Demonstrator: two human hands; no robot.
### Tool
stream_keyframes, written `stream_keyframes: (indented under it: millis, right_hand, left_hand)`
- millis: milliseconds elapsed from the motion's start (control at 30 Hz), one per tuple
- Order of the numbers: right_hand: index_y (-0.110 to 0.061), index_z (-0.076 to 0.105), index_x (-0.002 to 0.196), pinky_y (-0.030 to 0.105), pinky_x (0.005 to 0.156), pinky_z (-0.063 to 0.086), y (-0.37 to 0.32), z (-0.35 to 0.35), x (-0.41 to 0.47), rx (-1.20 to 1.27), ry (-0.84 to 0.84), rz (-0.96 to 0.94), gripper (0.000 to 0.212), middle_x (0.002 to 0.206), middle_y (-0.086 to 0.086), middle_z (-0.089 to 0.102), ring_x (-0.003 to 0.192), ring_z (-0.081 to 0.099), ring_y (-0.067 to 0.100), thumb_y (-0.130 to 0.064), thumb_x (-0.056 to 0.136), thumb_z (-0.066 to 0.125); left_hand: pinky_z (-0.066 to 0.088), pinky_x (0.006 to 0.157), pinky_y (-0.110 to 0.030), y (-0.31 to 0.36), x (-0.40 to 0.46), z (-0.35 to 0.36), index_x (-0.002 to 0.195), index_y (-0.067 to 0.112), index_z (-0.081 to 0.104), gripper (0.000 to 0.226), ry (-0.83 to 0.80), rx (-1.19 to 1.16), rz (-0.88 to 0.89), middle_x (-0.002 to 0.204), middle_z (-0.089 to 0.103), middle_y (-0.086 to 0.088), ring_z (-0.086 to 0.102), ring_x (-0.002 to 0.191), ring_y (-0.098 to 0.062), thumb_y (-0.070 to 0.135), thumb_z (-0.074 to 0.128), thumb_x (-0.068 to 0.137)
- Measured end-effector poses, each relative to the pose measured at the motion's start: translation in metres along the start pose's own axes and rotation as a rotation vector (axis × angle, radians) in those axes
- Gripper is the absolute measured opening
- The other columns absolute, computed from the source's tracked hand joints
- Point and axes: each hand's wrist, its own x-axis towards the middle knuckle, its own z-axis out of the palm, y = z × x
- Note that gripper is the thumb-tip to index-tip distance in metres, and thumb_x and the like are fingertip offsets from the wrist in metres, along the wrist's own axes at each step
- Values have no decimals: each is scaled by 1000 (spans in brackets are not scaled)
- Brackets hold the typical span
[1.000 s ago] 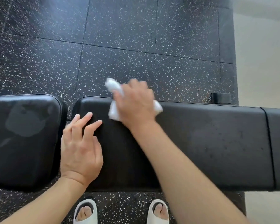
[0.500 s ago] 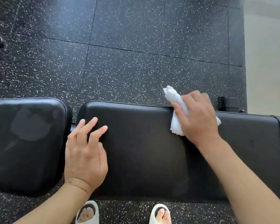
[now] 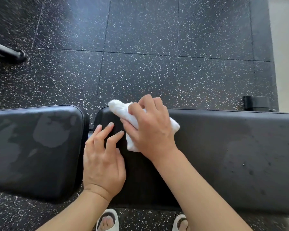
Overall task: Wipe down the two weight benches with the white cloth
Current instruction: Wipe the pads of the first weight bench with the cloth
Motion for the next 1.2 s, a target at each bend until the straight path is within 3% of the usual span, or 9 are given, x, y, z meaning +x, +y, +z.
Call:
stream_keyframes:
  millis: [133, 233, 367, 567, 733, 900, 1000, 1200]
  right_hand:
    - [-15, 68, 91, 47, 74, 45, 59, -45, -64, -55, 69, -30, 20, 100, 4, 58, 89, 49, 28, -34, 88, 70]
    - [-12, 71, 98, 47, 82, 46, 94, -72, -83, -123, 137, 78, 20, 105, 8, 58, 92, 47, 29, -29, 87, 70]
    - [-14, 68, 96, 46, 78, 44, 65, -55, -60, -153, 150, 245, 19, 104, 7, 58, 91, 48, 31, -32, 90, 69]
    - [-14, 67, 92, 42, 67, 40, -1, -11, -32, -97, 77, 120, 17, 99, 6, 60, 88, 50, 29, -30, 88, 65]
    - [-11, 68, 93, 47, 69, 43, 45, -49, -67, -141, 23, 5, 19, 100, 10, 62, 88, 52, 34, -29, 88, 65]
    - [-8, 63, 104, 47, 81, 40, 126, -92, -46, -334, 165, 431, 30, 109, 18, 58, 98, 51, 39, -35, 93, 57]
    - [-12, 60, 104, 45, 78, 38, 98, -73, -38, -415, 146, 486, 29, 110, 13, 56, 100, 50, 36, -39, 94, 54]
    - [-14, 60, 94, 42, 68, 33, -30, -10, -82, -200, 89, 261, 19, 99, 8, 56, 88, 49, 31, -32, 89, 60]
  left_hand:
    - [33, 121, -58, -2, -3, 2, 137, 14, 58, 46, 0, 4, 7, 154, 49, -13, 39, 147, -44, 14, 44, 93]
    - [32, 122, -57, -2, -1, 2, 137, 14, 57, 45, 4, 11, 4, 154, 49, -12, 39, 147, -44, 14, 43, 94]
    - [32, 122, -55, -1, -3, 1, 136, 13, 58, 45, 5, 12, 1, 155, 49, -12, 39, 148, -44, 14, 43, 93]
    - [28, 125, -51, -1, -1, 2, 136, 8, 60, 46, 2, 21, 19, 154, 49, -16, 39, 148, -46, 11, 44, 93]
    - [26, 126, -49, -1, -3, 1, 136, 8, 60, 46, 9, 34, 17, 155, 48, -14, 39, 148, -45, 12, 43, 93]
    - [25, 124, -46, -1, -3, 2, 135, 7, 60, 46, 17, 40, 6, 154, 48, -14, 41, 147, -45, 16, 40, 95]
    - [26, 124, -49, 2, -3, 0, 135, 9, 59, 46, 24, 6, 10, 154, 48, -13, 40, 147, -45, 16, 39, 95]
    - [26, 123, -50, 3, 1, -1, 132, 2, 62, 44, -12, 27, -15, 154, 51, -18, 41, 144, -49, 15, 42, 94]
